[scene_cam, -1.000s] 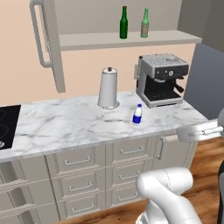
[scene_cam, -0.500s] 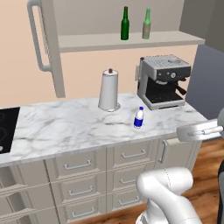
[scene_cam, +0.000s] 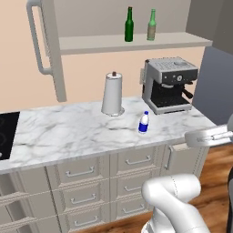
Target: Sort all alcoholic drinks to one cabinet, and non-alcoholic drinks to the other.
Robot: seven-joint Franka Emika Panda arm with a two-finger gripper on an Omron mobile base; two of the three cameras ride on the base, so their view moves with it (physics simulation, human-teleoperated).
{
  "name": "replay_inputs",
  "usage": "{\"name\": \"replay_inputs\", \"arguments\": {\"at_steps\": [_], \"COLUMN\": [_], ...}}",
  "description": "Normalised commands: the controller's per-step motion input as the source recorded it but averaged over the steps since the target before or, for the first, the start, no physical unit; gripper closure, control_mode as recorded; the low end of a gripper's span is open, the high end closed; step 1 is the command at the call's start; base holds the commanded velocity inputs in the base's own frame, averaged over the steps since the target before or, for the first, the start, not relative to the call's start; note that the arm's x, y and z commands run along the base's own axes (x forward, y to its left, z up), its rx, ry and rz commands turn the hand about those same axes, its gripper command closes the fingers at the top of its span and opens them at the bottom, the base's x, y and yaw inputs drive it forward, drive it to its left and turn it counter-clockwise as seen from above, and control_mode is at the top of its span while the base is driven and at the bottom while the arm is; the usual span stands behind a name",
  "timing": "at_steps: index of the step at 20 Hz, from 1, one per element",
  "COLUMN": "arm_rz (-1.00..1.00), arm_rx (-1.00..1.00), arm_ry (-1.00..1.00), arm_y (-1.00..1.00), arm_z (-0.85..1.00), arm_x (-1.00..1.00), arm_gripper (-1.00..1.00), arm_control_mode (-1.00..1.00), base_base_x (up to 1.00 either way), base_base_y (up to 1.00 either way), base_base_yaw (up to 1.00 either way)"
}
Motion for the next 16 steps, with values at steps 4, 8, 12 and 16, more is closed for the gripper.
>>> {"name": "replay_inputs", "arguments": {"at_steps": [4, 8, 12, 16], "arm_rz": [-0.04, -0.03, -0.02, -0.01], "arm_rx": [0.01, 0.00, 0.00, 0.00], "arm_ry": [0.05, 0.07, 0.07, 0.05], "arm_y": [-0.17, -0.09, -0.01, -0.05], "arm_z": [-0.13, -0.19, -0.22, -0.18], "arm_x": [0.00, 0.12, 0.19, 0.21], "arm_gripper": [-1.00, -1.00, -1.00, -1.00], "arm_control_mode": [-1.00, -1.00, -1.00, -1.00], "base_base_x": [0.00, 0.00, 0.00, 0.00], "base_base_y": [0.00, 0.00, 0.00, 0.00], "base_base_yaw": [0.00, 0.00, 0.00, 0.00]}}
